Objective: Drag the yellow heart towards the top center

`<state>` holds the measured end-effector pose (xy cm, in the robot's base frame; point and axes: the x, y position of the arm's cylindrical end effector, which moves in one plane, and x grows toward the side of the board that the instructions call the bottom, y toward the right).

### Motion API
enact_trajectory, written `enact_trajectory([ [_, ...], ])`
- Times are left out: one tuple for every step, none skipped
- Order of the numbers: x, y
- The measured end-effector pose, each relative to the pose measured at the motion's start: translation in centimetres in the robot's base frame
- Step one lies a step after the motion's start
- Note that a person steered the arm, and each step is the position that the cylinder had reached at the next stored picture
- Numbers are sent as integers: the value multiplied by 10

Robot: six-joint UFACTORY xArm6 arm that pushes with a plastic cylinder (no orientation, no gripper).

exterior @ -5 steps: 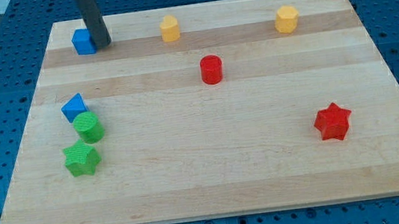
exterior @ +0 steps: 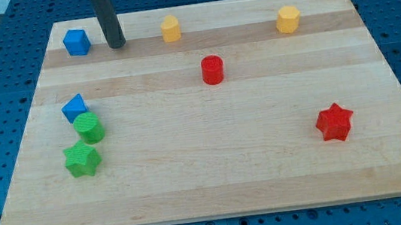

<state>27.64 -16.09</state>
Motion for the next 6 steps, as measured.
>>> enact_trajectory([
  [0,4],
  [0,70],
  [-2,96],
  [-7,121],
  [-7,114],
  [-11,88],
])
